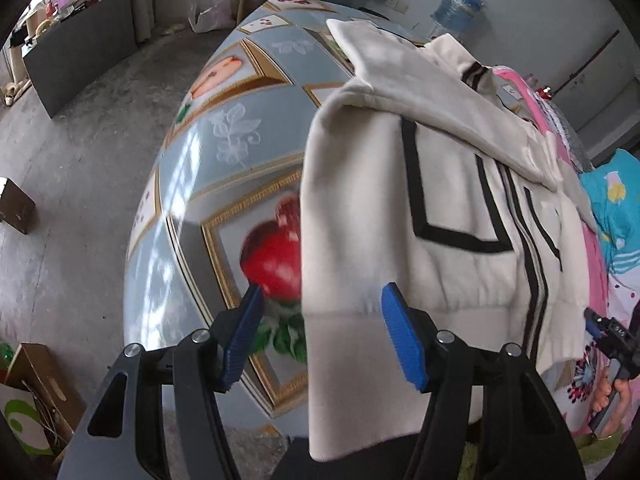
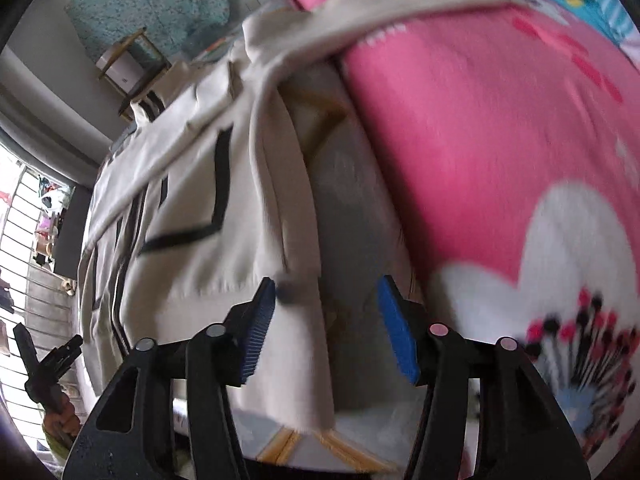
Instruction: Fold large clothes
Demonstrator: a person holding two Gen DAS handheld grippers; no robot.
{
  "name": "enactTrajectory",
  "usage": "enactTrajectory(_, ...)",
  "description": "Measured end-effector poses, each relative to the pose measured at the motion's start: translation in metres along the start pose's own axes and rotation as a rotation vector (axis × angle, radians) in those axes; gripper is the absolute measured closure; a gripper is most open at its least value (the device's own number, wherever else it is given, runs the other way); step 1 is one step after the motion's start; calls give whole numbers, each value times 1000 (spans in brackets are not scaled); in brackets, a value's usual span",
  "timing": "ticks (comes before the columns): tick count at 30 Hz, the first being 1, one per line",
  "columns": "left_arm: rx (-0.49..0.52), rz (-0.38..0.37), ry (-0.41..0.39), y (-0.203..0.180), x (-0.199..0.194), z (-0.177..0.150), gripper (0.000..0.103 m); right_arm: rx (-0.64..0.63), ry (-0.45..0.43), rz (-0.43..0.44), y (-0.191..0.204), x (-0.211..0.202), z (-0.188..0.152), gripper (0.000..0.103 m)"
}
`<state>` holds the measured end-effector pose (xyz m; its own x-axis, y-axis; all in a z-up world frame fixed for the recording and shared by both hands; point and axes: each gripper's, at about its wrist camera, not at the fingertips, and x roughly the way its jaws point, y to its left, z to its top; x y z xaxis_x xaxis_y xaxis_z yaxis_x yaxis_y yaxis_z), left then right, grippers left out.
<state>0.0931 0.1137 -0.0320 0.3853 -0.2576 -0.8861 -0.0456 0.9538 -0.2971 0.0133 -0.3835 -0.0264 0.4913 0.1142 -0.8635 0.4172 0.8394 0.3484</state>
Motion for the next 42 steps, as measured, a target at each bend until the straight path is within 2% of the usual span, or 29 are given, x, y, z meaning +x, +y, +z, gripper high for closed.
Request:
enactTrajectory(5,3,-10,6,-5,-6,-21,44,-46,12,-3,10,-4,-23,63)
enactTrajectory(7,-3,-6,5,-7,-8,-28,50,-64,17,-21,13,-2,-26,69)
enactTrajectory(8,-9,6,-5,-8,-8,-31,56,-71,22,-27,12,-1,-30,75)
enactTrajectory(10,-8,59,-41,-10,-9,-36,74,-84,25,-28,14,5,-36,78)
enactTrajectory(11,-9,65,-54,-10,-9,-37,90,-115,12,-48,17,6,-37,93)
enactTrajectory(14,-5,52,-72,-9,-14,-33,98,-150,-7,-55,26,-2,-32,98)
enactTrajectory(17,34,14,-134,-13,-49,-27,99,-173,-111,-34,37,-48,-24,99)
enactTrajectory(19,48,-31,-166,-16,-75,-24,99,-167,-175,16,43,-93,-21,99)
enactTrajectory(21,78,-28,-186,-20,-95,-23,99,-186,-201,-15,46,-114,-24,99)
enactTrajectory(23,73,-13,-140,-15,-90,-25,99,-186,-173,-40,41,-112,-29,99)
enactTrajectory(26,69,33,35,0,-40,-39,98,-111,11,-51,13,-56,-43,99)
enactTrajectory(27,74,49,75,3,-27,-43,98,-106,45,-74,8,-44,-47,99)
enactTrajectory(29,76,115,94,11,-17,-46,98,-137,55,-160,11,-30,-52,98)
enactTrajectory(30,75,115,79,14,-22,-43,98,-157,43,-175,16,-32,-51,97)
enactTrajectory(31,69,100,61,17,-27,-39,96,-188,31,-187,23,-36,-49,95)
enactTrajectory(33,53,75,-1,23,-43,-28,84,-248,-20,-243,39,-47,-44,80)
enactTrajectory(34,55,84,-30,24,-46,-21,82,-274,-46,-287,44,-52,-43,66)
enactTrajectory(35,60,99,-51,23,-47,-13,79,-306,-82,-334,52,-57,-39,58)
enactTrajectory(36,70,101,-70,21,-45,-3,75,-321,-109,-341,58,-59,-36,57)
enactTrajectory(37,84,95,-88,18,-41,6,71,-324,-126,-325,63,-60,-33,55)
enactTrajectory(38,97,102,-105,13,-33,18,62,-319,-140,-280,67,-59,-28,54)
enactTrajectory(39,106,112,-114,9,-25,31,58,-311,-145,-229,70,-55,-23,54)
enactTrajectory(42,138,115,-113,-4,2,60,58,-280,-108,-82,84,-28,-16,54)
